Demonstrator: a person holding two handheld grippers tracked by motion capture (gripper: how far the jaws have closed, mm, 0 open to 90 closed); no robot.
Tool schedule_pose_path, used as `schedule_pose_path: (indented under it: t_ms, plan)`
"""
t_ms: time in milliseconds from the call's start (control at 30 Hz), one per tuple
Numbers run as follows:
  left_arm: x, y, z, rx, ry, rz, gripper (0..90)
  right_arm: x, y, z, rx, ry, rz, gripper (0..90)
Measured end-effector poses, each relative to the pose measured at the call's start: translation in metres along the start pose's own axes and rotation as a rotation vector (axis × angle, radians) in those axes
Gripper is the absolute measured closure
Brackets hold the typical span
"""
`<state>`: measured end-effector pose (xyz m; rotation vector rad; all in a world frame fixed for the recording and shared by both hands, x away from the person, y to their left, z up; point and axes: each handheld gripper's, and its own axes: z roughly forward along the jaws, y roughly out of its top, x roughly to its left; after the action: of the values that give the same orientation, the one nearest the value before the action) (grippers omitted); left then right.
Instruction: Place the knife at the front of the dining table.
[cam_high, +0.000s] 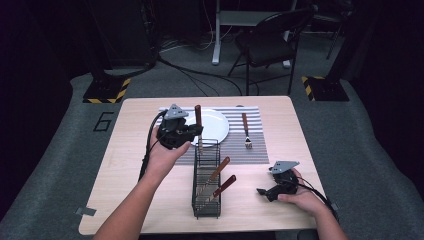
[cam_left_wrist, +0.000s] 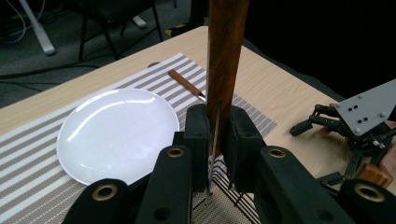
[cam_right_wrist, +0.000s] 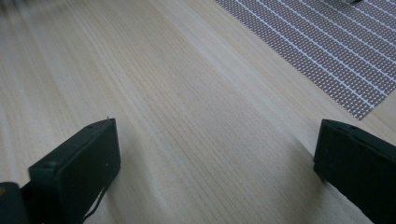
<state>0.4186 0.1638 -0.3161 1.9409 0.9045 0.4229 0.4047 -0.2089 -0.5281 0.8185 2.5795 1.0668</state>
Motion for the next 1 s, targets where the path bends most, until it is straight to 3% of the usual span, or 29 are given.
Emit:
schedule_pose_path:
  t_ms: [400, 1000]
  plan:
    - [0.003, 0.016, -0.02, -0.039, 0.013, 0.006, 80.4, 0.0, 0.0, 0.0, 0.0, 0.0, 0.0, 0.0]
    - [0.028, 0.014, -0.036, -0.053, 0.072, -0.037, 80.4, 0.0, 0.0, 0.0, 0.0, 0.0, 0.0, 0.0]
